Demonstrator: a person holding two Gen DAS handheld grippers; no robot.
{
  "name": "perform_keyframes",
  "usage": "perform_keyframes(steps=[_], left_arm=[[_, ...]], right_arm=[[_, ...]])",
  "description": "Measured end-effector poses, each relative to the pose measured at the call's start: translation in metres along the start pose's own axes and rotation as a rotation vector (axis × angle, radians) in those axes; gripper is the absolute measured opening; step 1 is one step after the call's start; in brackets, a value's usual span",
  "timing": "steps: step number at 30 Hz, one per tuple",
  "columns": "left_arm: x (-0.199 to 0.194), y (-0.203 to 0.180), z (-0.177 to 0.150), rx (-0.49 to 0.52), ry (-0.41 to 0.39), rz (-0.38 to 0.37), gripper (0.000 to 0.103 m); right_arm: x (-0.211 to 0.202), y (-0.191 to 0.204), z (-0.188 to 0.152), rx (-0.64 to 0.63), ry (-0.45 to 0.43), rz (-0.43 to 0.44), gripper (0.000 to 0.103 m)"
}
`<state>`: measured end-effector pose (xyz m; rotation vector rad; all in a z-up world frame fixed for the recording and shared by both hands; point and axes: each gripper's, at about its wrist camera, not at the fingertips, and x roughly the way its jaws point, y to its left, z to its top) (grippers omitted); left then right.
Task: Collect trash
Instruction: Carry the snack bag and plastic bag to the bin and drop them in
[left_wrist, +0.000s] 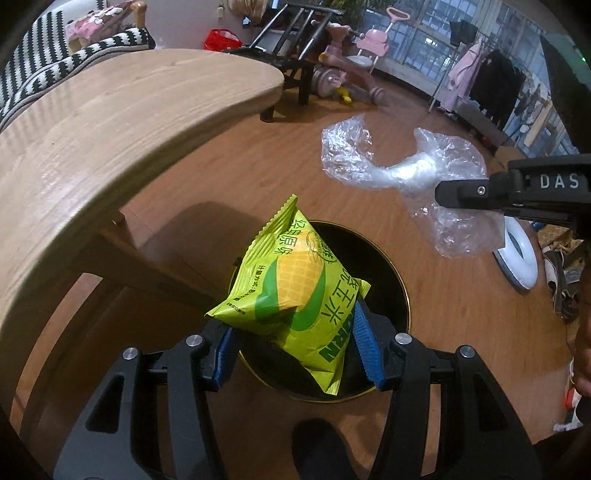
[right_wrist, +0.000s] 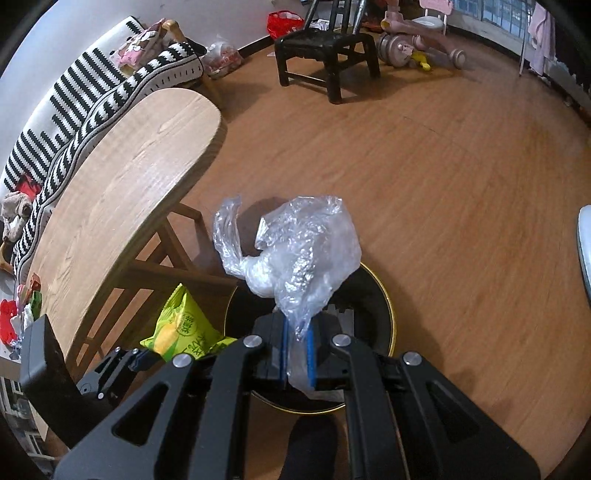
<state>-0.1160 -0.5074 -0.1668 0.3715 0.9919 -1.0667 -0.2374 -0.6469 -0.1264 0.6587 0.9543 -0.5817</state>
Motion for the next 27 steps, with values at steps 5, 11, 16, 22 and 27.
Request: perform_keyframes(steps=[5,11,16,22,27], left_arm=[[0.013,0.000,0.003,-0.001,0.012,-0.005,0.054],[0.020,-0.007,0.001,0.017,0.028,-0.019,0.055],[0.021,-0.010,0.004,0.016,0.020,-0.012,0.073],[0.012,-0.003,0.004,0.004,0.012,-0.007,0.075],[-0.001,0.004,0.002,-0.012,-0.003,0.000,0.075]], right_arm=[[0.004,-0.005,0.003,0.003,0.007,-0.002,0.008],[0.009,-0.007,0.005,0.008,0.015,-0.007,0.009],[0.014,-0.010,0.008,0.023,0.024,-0.009,0.009],[0.015,-0.003,0.008,0.008,0.023,-0.016,0.070],[0.012,0.004,0.005,-0.001,0.026,0.004,0.070]])
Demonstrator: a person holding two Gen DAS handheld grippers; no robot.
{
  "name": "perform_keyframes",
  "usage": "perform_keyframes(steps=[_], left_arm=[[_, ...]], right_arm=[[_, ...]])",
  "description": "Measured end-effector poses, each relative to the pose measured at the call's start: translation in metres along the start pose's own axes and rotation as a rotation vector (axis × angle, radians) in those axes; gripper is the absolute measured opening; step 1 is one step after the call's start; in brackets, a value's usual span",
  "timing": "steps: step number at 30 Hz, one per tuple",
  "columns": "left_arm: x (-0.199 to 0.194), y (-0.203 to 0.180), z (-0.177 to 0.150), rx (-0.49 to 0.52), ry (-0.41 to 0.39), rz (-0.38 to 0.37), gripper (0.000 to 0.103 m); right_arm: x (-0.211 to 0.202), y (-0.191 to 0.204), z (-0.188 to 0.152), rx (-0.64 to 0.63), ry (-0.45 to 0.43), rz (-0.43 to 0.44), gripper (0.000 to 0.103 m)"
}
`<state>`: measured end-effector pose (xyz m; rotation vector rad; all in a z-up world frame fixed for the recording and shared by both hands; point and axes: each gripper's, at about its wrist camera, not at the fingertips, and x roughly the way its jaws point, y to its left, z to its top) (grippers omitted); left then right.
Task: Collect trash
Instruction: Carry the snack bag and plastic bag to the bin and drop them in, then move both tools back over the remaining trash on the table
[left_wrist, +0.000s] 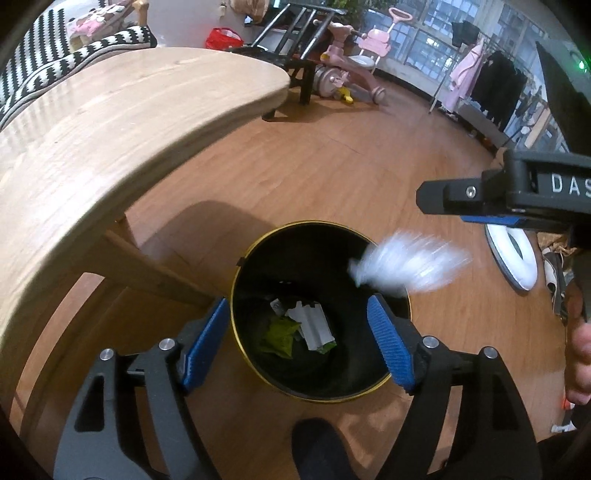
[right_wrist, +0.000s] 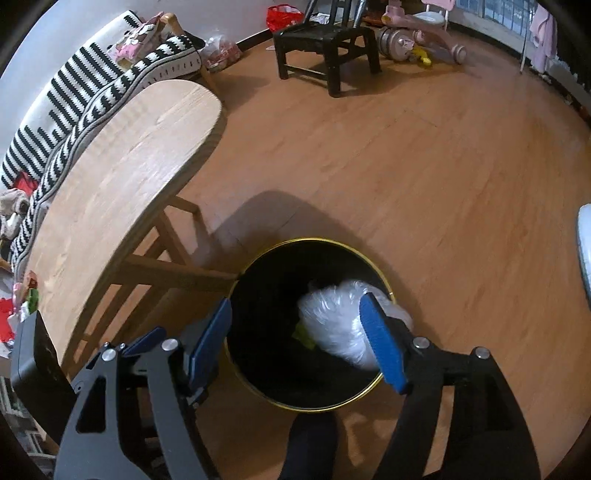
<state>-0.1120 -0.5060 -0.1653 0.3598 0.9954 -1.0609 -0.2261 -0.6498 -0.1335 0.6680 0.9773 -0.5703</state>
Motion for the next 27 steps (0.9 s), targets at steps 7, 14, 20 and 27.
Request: perform_keyframes(steps=[7,14,20,27], left_arm=[[-0.032,0.009,-0.005,0.003,-0.031,0.018,0.076],[-0.101,0.037,-0.015,-0.014,-0.126,0.067,0.092],[-0.176,0.099,-0.034,-0.117,-0.200,0.153,0.096],[-0.265,0.194,-0.081,-0.269,-0.262,0.347,0.096]], right_arm=[[-0.015,0.017,0.002,-0.017,-0.038,0.022,0.070],[-0.050,0.069,0.000,-0.096,-0.156,0.051,0.083],[-0.069,0.147,-0.003,-0.168,-0.217,0.149,0.084],[-0.073,0.272,-0.024,-0.298,-0.230,0.274,0.084]])
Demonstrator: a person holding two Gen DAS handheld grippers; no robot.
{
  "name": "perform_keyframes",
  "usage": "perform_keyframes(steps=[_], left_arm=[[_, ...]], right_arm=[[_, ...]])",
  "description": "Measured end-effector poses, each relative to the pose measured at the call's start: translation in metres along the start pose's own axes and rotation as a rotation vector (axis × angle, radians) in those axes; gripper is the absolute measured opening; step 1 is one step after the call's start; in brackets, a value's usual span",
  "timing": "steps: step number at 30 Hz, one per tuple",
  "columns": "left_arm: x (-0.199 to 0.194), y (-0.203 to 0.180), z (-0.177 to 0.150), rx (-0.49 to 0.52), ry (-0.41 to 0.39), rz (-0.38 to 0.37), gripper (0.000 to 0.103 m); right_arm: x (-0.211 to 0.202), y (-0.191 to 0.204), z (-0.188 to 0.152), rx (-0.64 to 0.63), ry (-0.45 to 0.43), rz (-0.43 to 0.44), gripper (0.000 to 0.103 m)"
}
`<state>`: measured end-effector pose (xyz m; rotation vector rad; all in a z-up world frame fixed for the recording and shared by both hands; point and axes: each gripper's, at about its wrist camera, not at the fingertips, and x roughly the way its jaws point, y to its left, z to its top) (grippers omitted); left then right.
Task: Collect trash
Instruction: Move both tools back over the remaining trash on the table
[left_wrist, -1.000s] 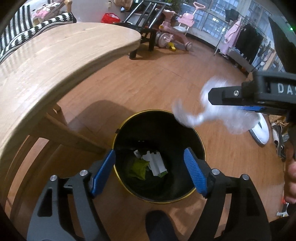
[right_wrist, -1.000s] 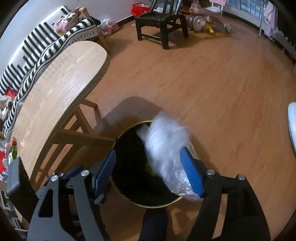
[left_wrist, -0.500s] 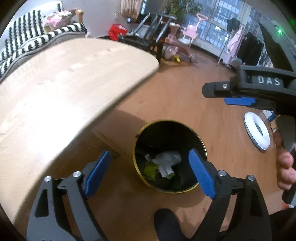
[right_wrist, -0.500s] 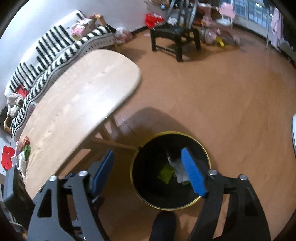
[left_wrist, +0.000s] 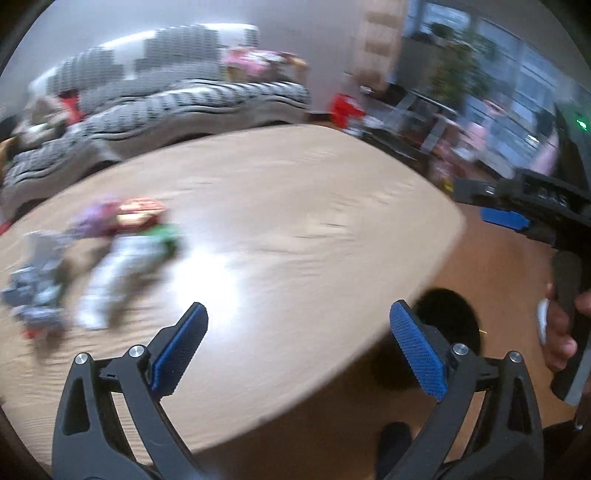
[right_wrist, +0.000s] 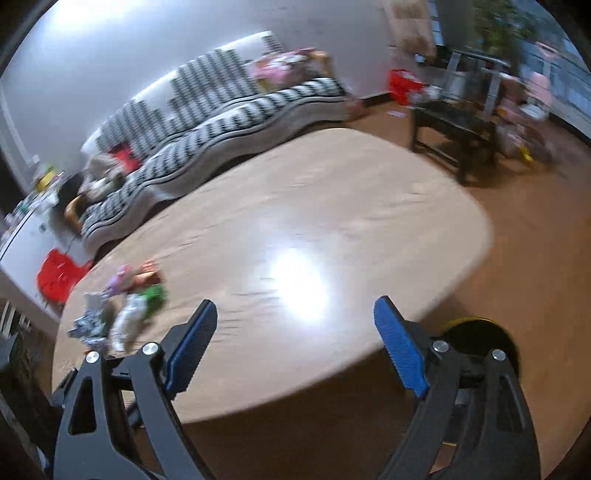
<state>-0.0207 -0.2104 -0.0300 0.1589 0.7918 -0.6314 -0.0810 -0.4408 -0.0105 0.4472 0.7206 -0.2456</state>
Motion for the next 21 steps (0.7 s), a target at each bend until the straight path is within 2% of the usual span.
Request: perform_keyframes(steps=[4,9,15,21], left_arm=[[-0.028,0.079,-0.001,-0.123,-0.023,0.110,0.096],[-0.054,0.156,-0.006,-0.256,-0.048,0.205,0.096],[-0.070,0.205,-0.016,-0.301,-0.045,0.272,0.096],[-0.064,0.236,-0.020,-0.301,-0.026,0.314,0.096]], right_arm=[[0.024,0.075,0.000,-0.070,0.021,0.075,0.084],[0.052,0.152,-0.008,-0.142,0.059,0.146,0.084],[0.086,0.221,-0.023,-0.214,0.112,0.206,0.084],[0.112,0.254,-0.035,-0.238,0.157,0.223,0.084]])
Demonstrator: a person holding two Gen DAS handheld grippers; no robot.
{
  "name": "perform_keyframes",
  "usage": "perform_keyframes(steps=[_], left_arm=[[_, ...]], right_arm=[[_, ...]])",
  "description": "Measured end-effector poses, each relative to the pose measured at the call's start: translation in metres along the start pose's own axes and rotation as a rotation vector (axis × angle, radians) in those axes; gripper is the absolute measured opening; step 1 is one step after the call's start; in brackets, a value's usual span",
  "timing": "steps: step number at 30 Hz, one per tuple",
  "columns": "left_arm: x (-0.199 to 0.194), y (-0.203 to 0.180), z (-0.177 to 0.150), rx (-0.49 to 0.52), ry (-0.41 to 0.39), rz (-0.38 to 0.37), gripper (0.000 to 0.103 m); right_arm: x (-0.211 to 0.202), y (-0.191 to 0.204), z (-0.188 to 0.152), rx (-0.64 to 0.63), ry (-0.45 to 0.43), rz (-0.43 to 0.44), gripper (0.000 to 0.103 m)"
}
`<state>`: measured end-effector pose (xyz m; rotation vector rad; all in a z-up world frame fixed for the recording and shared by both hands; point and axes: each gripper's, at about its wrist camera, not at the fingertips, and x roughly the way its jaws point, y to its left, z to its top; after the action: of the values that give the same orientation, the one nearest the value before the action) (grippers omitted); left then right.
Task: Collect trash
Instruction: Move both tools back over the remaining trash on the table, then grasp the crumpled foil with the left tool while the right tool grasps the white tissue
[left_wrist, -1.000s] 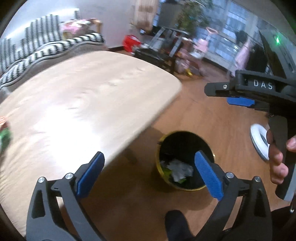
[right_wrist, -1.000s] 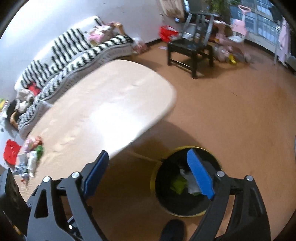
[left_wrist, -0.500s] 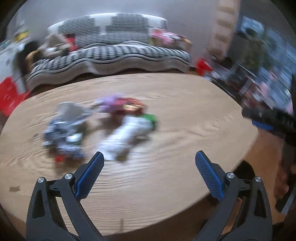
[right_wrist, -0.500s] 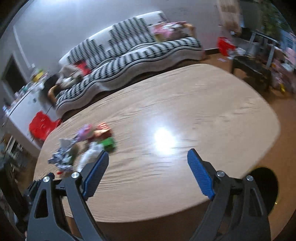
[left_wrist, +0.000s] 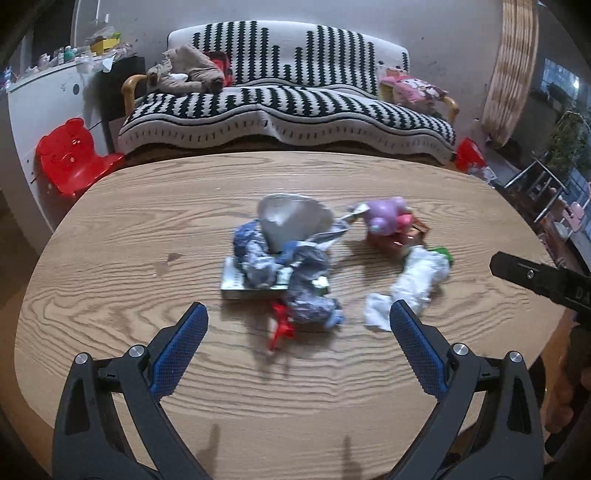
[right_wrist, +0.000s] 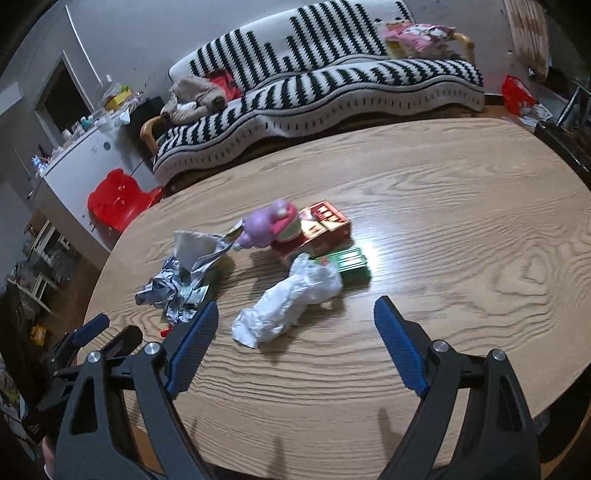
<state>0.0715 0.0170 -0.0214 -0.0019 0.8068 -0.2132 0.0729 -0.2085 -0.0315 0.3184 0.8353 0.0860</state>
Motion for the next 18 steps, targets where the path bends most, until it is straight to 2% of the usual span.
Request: perform_keyframes(steps=[5,10,18], left_arm=[[0.019,0.013,0.008,-0.030,0.003,-0.012,0.096],[0.039,0.023,0.014,-0.028,-0.004,0.001,0.096],[0.040,0.026,0.014,0.068,-0.022,0.036,0.095]], right_arm=[[0.020,0.002,0.000,-0.003,0.034,-0.010,0.082],[0.040,-0.003,-0.002,0.014,0.079,-0.012,0.076],[0.058,0.007,-0.007,-0.027,0.125,-0.009,0.072]])
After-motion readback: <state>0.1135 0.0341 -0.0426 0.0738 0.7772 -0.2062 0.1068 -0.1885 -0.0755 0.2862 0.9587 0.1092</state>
